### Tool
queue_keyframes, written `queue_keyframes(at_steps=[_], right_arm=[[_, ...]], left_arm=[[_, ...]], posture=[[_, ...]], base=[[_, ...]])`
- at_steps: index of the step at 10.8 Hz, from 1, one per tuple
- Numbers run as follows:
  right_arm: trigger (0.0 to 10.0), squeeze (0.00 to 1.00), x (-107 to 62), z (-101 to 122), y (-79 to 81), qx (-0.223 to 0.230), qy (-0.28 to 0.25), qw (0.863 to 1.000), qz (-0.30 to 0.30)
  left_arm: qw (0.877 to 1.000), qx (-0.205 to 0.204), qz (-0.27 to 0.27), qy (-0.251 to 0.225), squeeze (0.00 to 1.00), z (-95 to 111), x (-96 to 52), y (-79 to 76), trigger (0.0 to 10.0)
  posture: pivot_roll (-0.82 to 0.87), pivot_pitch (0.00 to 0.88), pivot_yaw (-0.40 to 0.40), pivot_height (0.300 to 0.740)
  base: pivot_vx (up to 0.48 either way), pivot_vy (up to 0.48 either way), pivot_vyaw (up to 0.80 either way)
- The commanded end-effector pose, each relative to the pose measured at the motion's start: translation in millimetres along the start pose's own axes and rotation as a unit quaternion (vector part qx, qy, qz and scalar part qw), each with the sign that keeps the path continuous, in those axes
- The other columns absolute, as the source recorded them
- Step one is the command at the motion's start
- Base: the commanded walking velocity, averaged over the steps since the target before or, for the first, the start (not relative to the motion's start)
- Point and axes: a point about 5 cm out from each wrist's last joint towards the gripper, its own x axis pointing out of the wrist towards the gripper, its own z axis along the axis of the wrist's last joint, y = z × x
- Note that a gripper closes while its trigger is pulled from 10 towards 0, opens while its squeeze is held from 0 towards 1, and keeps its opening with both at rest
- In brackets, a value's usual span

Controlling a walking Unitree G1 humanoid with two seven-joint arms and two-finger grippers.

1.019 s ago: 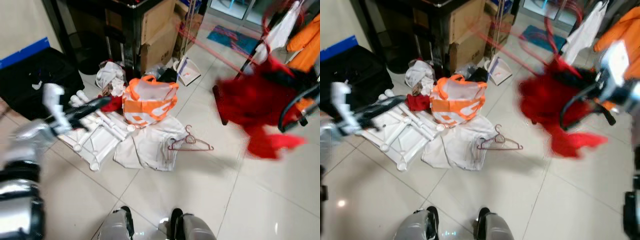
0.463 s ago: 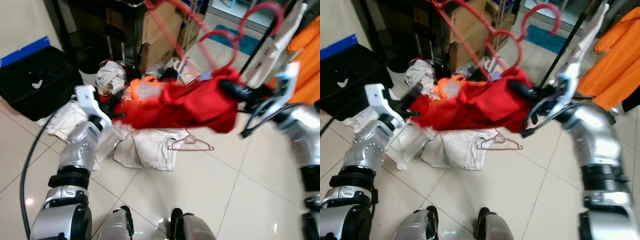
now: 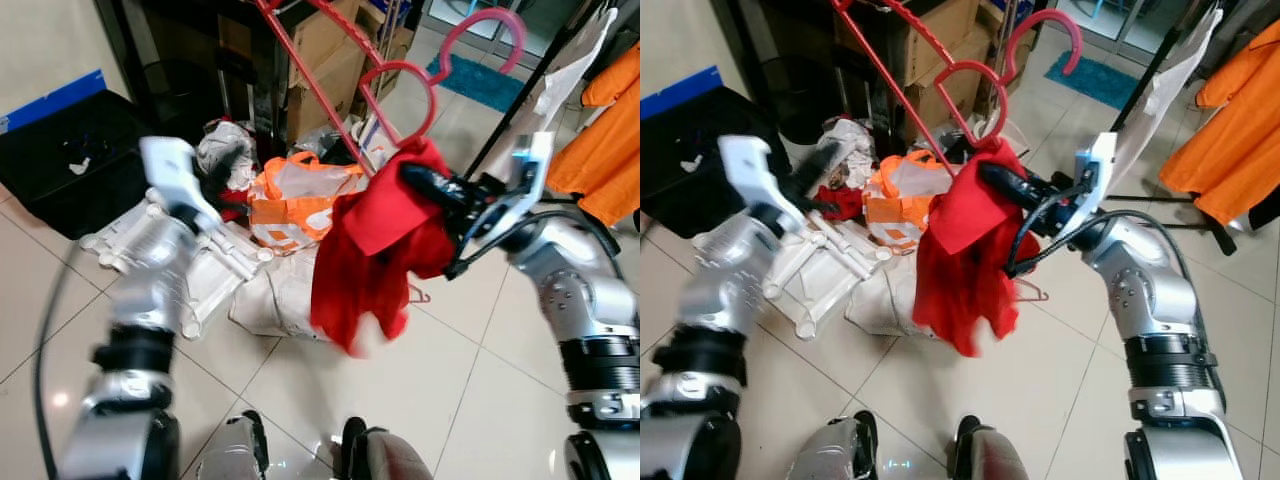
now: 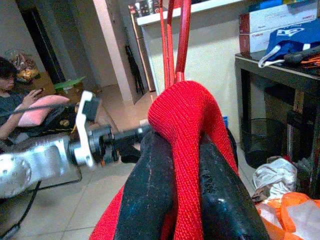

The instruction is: Hang hanger

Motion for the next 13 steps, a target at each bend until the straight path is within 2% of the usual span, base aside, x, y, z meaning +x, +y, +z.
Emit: queue_keyframes(at_steps=[1, 11, 12, 13], right_arm=[[0.0, 0.0, 0.7, 13.5, 1.0, -0.017, -0.019, 1.0, 0.005], [0.0, 0.0, 1.3, 13.5, 1.6, -0.016, -0.019, 1.0, 0.004], [0.0, 0.0, 13.5, -38.5, -19.7, -0.072, 0.014, 0.966, -0.248], [0.0, 0.0, 13.7, -47.3, -18.5, -0.088, 0.028, 0.96, -0.265]], left_arm=[[1.0, 0.007, -0.001, 0.006, 0.0, -1.5, -0.8, -1.2, 10.0], [1.0, 0.008, 0.0, 0.012, 0.0, -4.4, -2.5, -3.6, 10.0], [0.992, 0.103, 0.051, 0.053, 1.0, -22.2, 3.8, -14.4, 10.0], [0.991, 0.107, 0.058, 0.058, 0.0, -25.6, 5.6, -16.0, 10.0]], posture=[[-0.06, 0.173, -0.09, 0.74], [-0.06, 0.173, -0.09, 0.74], [-0.03, 0.17, -0.067, 0.74], [-0.04, 0.167, -0.065, 0.74]], base=[[0.0, 0.0, 0.0], [0.0, 0.0, 0.0], [0.0, 0.0, 0.0], [0.0, 0.0, 0.0]])
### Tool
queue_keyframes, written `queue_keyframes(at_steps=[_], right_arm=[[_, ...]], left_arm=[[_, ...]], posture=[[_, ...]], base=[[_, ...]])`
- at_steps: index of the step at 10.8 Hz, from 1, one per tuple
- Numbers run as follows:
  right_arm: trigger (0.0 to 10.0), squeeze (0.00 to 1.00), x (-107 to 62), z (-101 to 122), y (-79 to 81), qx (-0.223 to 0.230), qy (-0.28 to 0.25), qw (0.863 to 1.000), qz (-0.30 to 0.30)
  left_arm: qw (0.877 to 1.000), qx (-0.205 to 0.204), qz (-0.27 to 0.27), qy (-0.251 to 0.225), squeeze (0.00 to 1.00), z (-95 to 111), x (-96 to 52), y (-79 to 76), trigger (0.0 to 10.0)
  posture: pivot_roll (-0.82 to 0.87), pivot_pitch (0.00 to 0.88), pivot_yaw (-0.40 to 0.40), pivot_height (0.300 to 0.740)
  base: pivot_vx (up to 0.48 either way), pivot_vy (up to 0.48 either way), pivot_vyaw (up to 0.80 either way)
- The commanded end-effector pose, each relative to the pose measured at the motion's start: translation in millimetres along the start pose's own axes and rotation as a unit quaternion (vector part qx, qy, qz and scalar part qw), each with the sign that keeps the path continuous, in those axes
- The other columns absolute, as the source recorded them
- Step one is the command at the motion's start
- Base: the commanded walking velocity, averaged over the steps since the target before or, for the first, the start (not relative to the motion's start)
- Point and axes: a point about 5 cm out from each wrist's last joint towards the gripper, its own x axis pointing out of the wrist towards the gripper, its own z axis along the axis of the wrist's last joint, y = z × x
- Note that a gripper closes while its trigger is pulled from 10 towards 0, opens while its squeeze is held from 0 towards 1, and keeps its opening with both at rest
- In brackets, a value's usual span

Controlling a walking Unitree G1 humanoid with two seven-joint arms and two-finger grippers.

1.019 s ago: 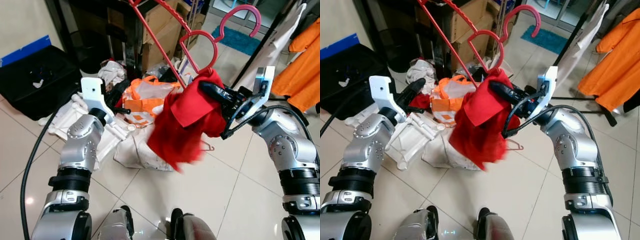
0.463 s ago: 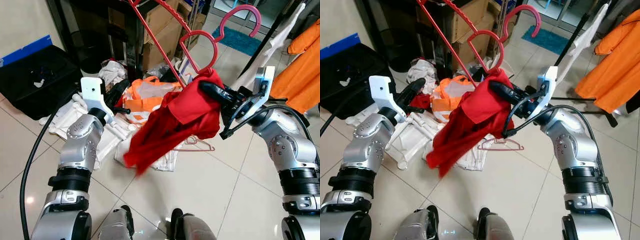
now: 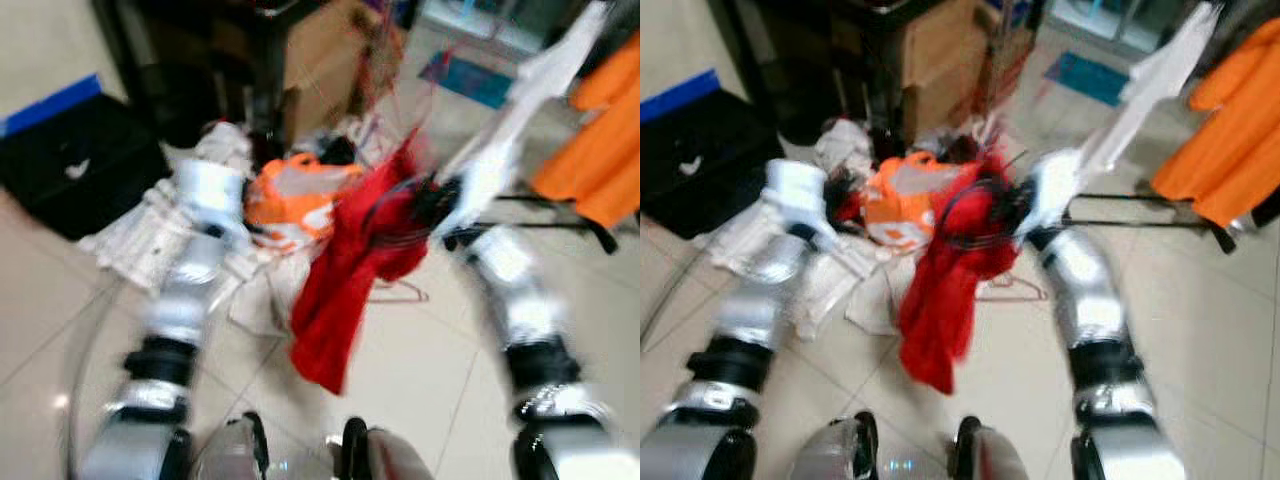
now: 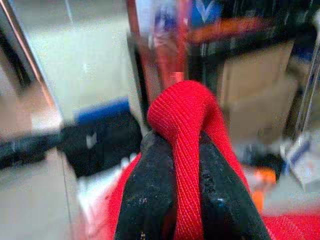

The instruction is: Hang hanger

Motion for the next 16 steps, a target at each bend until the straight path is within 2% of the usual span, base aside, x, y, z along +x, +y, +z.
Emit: queue_keyframes(at_steps=[1, 2, 3, 4, 5, 6, 7, 9, 10, 11, 12, 13, 14, 15, 16], right_arm=[[0.0, 0.0, -5.2, 14.5, -13.0, -0.027, -0.028, 0.999, -0.024], [0.0, 0.0, -8.6, 9.0, -12.9, -0.052, -0.011, 0.998, -0.016], [0.0, 0.0, -9.4, 3.5, -13.4, -0.048, -0.007, 0.999, -0.023], [0.0, 0.0, -9.6, -6.0, -12.6, -0.086, 0.008, 0.996, -0.023], [0.0, 0.0, -13.0, -15.4, -12.7, -0.132, 0.031, 0.991, -0.016], [0.0, 0.0, -13.6, -17.1, -13.3, -0.087, 0.022, 0.995, -0.032], [0.0, 0.0, -13.3, -16.3, -13.6, -0.064, 0.013, 0.997, -0.04], [0.0, 0.0, -10.9, -15.2, -14.3, -0.062, 0.002, 0.997, -0.043], [0.0, 0.0, -10.7, -13.9, -15.0, -0.064, -0.002, 0.997, -0.044], [0.0, 0.0, -10.2, -13.8, -15.1, -0.062, -0.003, 0.997, -0.044], [0.0, 0.0, -9.0, -13.3, -14.4, -0.062, -0.003, 0.997, -0.041], [0.0, 0.0, -7.1, -11.2, -14.1, -0.062, -0.007, 0.997, -0.037], [0.0, 0.0, -6.9, -10.4, -14.7, -0.062, -0.008, 0.997, -0.036], [0.0, 0.0, -6.5, -8.9, -15.4, -0.062, -0.009, 0.997, -0.035], [0.0, 0.0, -4.9, -7.7, -15.2, -0.063, -0.01, 0.997, -0.033]], left_arm=[[1.0, 0.016, 0.013, 0.0, 0.0, 0.0, -0.2, 4.3, 10.0], [1.0, 0.006, 0.013, 0.004, 0.0, -3.5, 0.6, 2.5, 10.0], [1.0, -0.001, 0.017, 0.01, 0.0, -6.8, 1.5, 0.8, 10.0], [1.0, 0.017, 0.019, 0.013, 0.08, -11.2, 2.3, -1.4, 10.0], [0.999, -0.026, 0.024, 0.028, 1.0, -22.8, 0.1, -1.7, 10.0], [0.999, -0.025, 0.02, 0.035, 1.0, -28.7, -1.3, -3.9, 10.0], [0.999, -0.008, 0.012, 0.031, 1.0, -28.1, -1.0, -7.2, 10.0], [0.998, 0.056, 0.001, 0.009, 1.0, -22.3, 1.8, -14.3, 10.0], [0.984, 0.176, -0.002, -0.026, 1.0, -11.8, 3.5, -15.0, 10.0], [0.987, 0.161, 0.002, -0.028, 1.0, -9.7, 4.4, -13.2, 10.0], [0.996, 0.09, -0.003, -0.018, 1.0, -12.0, 5.2, -11.5, 10.0], [0.999, -0.016, -0.008, -0.034, 0.21, -10.6, 4.2, -10.7, 0.0], [0.999, -0.016, -0.004, -0.032, 0.0, -11.8, 4.3, -9.2, 0.0], [0.999, 0.007, -0.013, -0.035, 0.0, -11.8, 3.9, -10.3, 0.0], [0.998, 0.054, -0.013, -0.04, 0.0, -9.5, 4.3, -11.7, 0.0]], posture=[[-0.04, 0.167, -0.065, 0.74], [-0.05, 0.166, -0.068, 0.74], [-0.06, 0.162, -0.07, 0.74], [-0.06, 0.158, -0.07, 0.74], [-0.06, 0.157, -0.066, 0.74], [-0.06, 0.16, -0.066, 0.74], [-0.07, 0.161, -0.065, 0.74], [-0.07, 0.162, -0.067, 0.74], [-0.07, 0.159, -0.068, 0.74], [-0.07, 0.155, -0.069, 0.74], [-0.07, 0.151, -0.07, 0.74], [-0.07, 0.144, -0.074, 0.74], [-0.07, 0.14, -0.076, 0.74], [-0.07, 0.138, -0.078, 0.74], [-0.07, 0.137, -0.079, 0.74]], base=[[0.0, 0.0, 0.0], [0.0, 0.0, 0.0], [0.0, 0.0, 0.0], [0.0, 0.0, 0.0], [0.0, 0.0, 0.0], [0.0, 0.0, 0.0], [0.0, 0.0, 0.0], [0.0, 0.0, 0.0], [0.0, 0.0, 0.0], [0.0, 0.0, 0.0], [0.0, 0.0, 0.0], [0.0, 0.0, 0.0], [0.0, 0.0, 0.0], [0.0, 0.0, 0.0], [0.0, 0.0, 0.0]])
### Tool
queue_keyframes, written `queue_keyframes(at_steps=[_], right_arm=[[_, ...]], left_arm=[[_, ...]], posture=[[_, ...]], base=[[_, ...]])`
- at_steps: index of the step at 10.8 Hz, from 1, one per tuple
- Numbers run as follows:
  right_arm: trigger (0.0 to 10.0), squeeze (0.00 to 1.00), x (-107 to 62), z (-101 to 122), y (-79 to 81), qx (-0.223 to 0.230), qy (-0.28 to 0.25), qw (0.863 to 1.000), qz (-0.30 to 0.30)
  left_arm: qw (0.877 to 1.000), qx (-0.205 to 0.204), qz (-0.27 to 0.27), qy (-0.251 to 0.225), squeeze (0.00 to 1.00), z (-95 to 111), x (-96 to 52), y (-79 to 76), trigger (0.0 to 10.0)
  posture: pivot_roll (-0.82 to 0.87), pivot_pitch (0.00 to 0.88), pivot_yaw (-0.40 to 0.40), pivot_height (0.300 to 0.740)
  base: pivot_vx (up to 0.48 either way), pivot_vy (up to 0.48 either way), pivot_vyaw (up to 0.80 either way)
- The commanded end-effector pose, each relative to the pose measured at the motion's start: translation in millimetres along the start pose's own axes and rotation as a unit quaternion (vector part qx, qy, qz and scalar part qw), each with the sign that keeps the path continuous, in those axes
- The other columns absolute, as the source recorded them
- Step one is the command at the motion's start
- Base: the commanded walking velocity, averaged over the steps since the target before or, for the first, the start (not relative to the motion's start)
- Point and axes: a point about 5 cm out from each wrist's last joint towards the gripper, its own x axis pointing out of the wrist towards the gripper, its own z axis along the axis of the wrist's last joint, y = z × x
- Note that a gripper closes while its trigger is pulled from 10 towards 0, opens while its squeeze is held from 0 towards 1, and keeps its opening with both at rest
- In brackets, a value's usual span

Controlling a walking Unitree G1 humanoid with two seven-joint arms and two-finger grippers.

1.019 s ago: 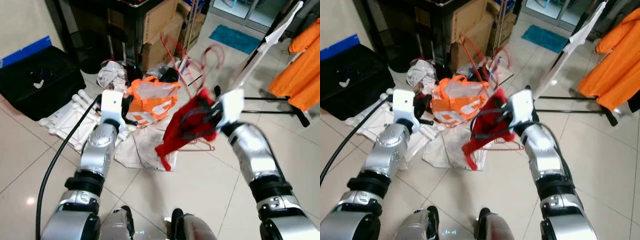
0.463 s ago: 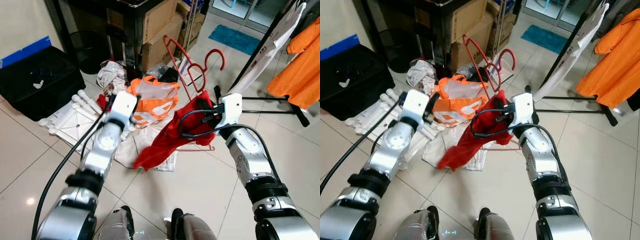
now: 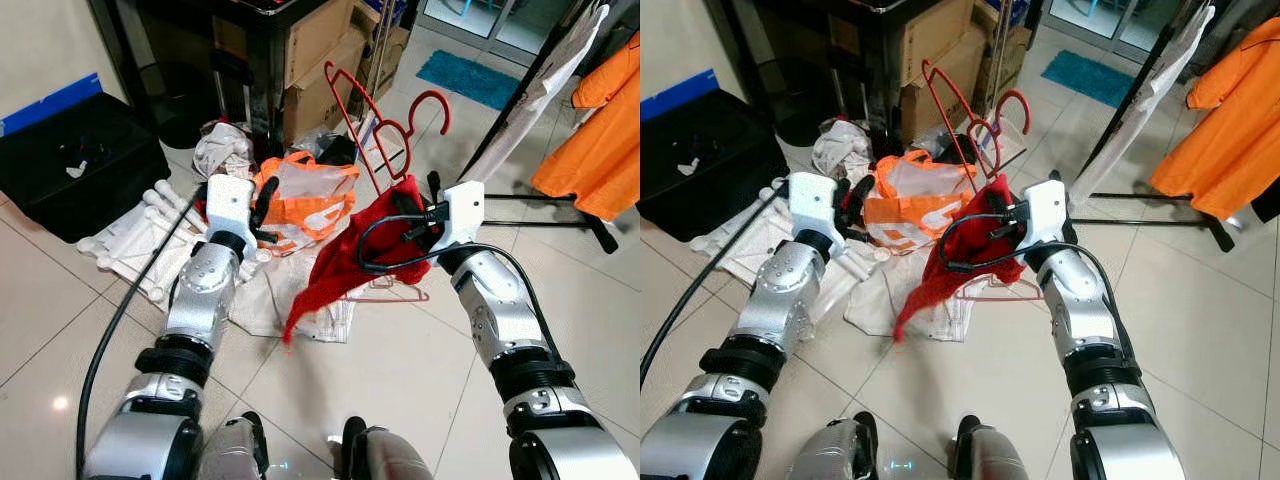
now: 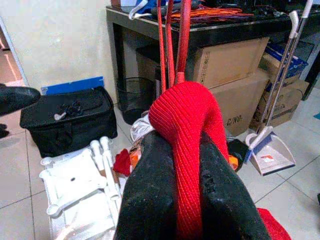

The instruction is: Hang hanger

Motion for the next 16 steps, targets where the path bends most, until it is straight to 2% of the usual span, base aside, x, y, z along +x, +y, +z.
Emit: queue_keyframes(at_steps=[1, 2, 3, 4, 6, 7, 9, 10, 11, 13, 14, 15, 16], right_arm=[[0.0, 0.0, 1.1, 7.1, -5.8, -0.002, -0.016, 1.0, -0.007], [0.0, 0.0, 2.1, 7.4, -4.6, -0.001, -0.017, 1.0, -0.005], [0.0, 0.0, 2.6, 10.9, -1.9, -0.001, -0.022, 1.0, 0.019], [0.0, 0.0, 0.9, 19.3, -2.5, -0.019, -0.026, 0.997, 0.067], [0.0, 0.0, -4.9, 42.1, -7.4, -0.062, -0.019, 0.983, 0.169], [0.0, 0.0, -9.9, 61.2, -11.0, -0.086, -0.02, 0.971, 0.222], [0.0, 0.0, -20.0, 91.3, -9.3, -0.095, -0.035, 0.95, 0.296], [0.0, 0.0, -25.3, 100.4, -9.0, -0.112, -0.027, 0.938, 0.327], [0.0, 0.0, -29.2, 103.6, -10.9, -0.135, -0.01, 0.929, 0.346], [0.0, 0.0, -31.9, 112.8, -12.5, -0.156, 0.003, 0.919, 0.362], [0.0, 0.0, -32.2, 115.8, -11.3, -0.158, 0.002, 0.918, 0.365], [0.0, 0.0, -32.8, 117.9, -9.4, -0.156, 0.0, 0.915, 0.372], [0.0, 0.0, -34.4, 121.6, -7.1, -0.15, -0.005, 0.911, 0.384]], left_arm=[[1.0, 0.013, -0.011, 0.002, 0.12, -0.7, 1.3, -5.5, 4.0], [0.999, 0.036, -0.019, -0.001, 1.0, 0.6, 1.5, -5.3, 10.0], [0.998, 0.057, -0.02, 0.007, 1.0, -1.2, 1.1, -3.3, 10.0], [0.998, 0.059, -0.017, 0.013, 1.0, -3.1, 0.7, -0.2, 10.0], [0.999, 0.016, -0.034, 0.021, 1.0, -4.7, 0.8, 4.6, 10.0], [0.998, 0.005, -0.056, 0.02, 1.0, -2.9, 0.4, 9.2, 10.0], [0.996, -0.048, -0.069, 0.038, 1.0, -6.2, 0.5, 16.1, 10.0], [0.99, -0.1, -0.086, 0.04, 1.0, -6.0, -0.1, 19.5, 10.0], [0.984, -0.129, -0.117, 0.037, 1.0, -3.7, -1.5, 21.4, 10.0], [0.968, -0.172, -0.181, 0.031, 1.0, 2.6, -5.5, 26.5, 10.0], [0.961, -0.175, -0.211, 0.03, 1.0, 5.3, -8.2, 26.3, 10.0], [0.954, -0.155, -0.249, 0.052, 1.0, 2.8, -12.1, 24.4, 10.0], [0.946, -0.153, -0.277, 0.068, 0.0, 0.3, -14.6, 23.3, 10.0]], posture=[[-0.07, 0.138, -0.08, 0.74], [-0.07, 0.141, -0.079, 0.74], [-0.07, 0.147, -0.074, 0.74], [-0.07, 0.149, -0.071, 0.74], [-0.08, 0.158, -0.064, 0.74], [-0.08, 0.161, -0.061, 0.74], [-0.08, 0.166, -0.058, 0.74], [-0.09, 0.169, -0.056, 0.74], [-0.09, 0.169, -0.056, 0.74], [-0.09, 0.172, -0.057, 0.74], [-0.09, 0.172, -0.057, 0.74], [-0.09, 0.172, -0.057, 0.74], [-0.09, 0.175, -0.058, 0.74]], base=[[0.0, 0.0, 0.0], [0.0, 0.0, 0.0], [0.0, 0.0, 0.0], [0.0, 0.0, 0.0], [0.0, 0.0, 0.0], [0.0, 0.0, 0.0], [0.0, 0.0, 0.0], [0.0, 0.0, 0.0], [0.0, 0.0, 0.0], [0.0, 0.0, 0.0], [0.0, 0.0, 0.0], [0.0, 0.0, 0.0], [0.0, 0.0, 0.0]])
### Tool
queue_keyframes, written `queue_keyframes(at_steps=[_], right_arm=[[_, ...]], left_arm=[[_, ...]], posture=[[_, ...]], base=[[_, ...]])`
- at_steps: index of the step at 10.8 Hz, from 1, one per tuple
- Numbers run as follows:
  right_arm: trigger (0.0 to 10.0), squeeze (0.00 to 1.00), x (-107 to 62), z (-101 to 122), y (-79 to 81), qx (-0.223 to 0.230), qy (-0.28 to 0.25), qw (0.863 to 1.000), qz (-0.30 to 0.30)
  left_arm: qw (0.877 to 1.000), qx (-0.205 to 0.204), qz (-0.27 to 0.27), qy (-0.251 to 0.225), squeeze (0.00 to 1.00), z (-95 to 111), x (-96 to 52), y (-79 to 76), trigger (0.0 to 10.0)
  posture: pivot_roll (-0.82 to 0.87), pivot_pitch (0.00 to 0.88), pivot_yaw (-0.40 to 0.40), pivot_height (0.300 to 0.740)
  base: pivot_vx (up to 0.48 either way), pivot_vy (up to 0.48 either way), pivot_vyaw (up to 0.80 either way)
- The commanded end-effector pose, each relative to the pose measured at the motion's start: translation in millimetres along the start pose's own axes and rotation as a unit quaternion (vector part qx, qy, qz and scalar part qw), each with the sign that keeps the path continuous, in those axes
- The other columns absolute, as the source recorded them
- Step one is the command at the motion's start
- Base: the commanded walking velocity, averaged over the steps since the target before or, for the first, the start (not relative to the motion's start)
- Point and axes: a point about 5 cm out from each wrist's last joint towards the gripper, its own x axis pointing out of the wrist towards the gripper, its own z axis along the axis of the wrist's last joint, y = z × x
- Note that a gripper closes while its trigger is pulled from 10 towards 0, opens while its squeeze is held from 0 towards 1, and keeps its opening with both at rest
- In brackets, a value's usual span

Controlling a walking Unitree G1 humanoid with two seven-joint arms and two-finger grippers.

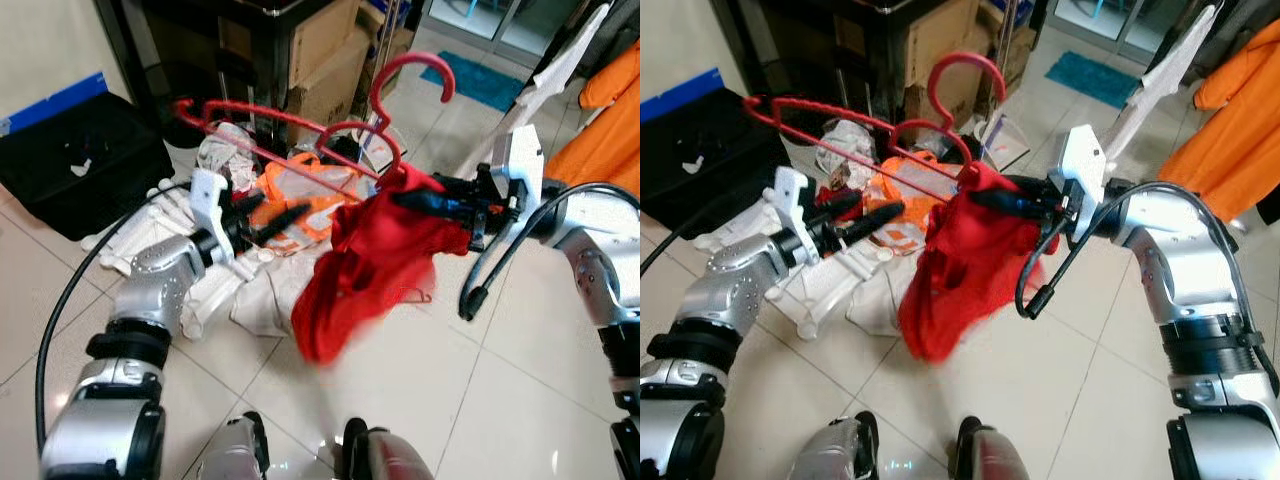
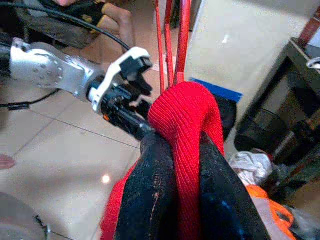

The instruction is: Hang hanger

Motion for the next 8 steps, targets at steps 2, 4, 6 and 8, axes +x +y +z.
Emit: queue_keyframes(at_steps=[2, 4, 6, 8], right_arm=[[0.0, 0.0, -5.0, 26.1, 1.4, -0.02, -0.031, 0.999, 0.023], [0.0, 0.0, -8.2, 27.5, 5.6, -0.025, -0.018, 0.999, 0.038], [0.0, 0.0, -13.5, 31.1, 12.5, -0.024, -0.007, 0.998, 0.054], [0.0, 0.0, -17.4, 29.0, 14.6, -0.023, 0.006, 0.998, 0.054]], left_arm=[[0.999, -0.001, -0.022, 0.033, 0.0, -5.6, 0.9, -0.7, 10.0], [0.999, 0.007, -0.032, 0.031, 0.0, 3.4, 3.0, 0.9, 10.0], [0.999, 0.016, -0.046, 0.023, 0.0, 15.0, 7.6, 0.6, 10.0], [0.995, 0.015, -0.097, 0.008, 0.0, 25.6, 10.0, -8.9, 10.0]], posture=[[-0.09, 0.175, -0.058, 0.74], [-0.09, 0.175, -0.058, 0.74], [-0.12, 0.169, -0.054, 0.74], [-0.13, 0.163, -0.052, 0.74]], base=[[0.0, 0.0, 0.0], [0.0, 0.0, 0.0], [0.0, 0.0, 0.0], [0.0, 0.0, 0.0]])
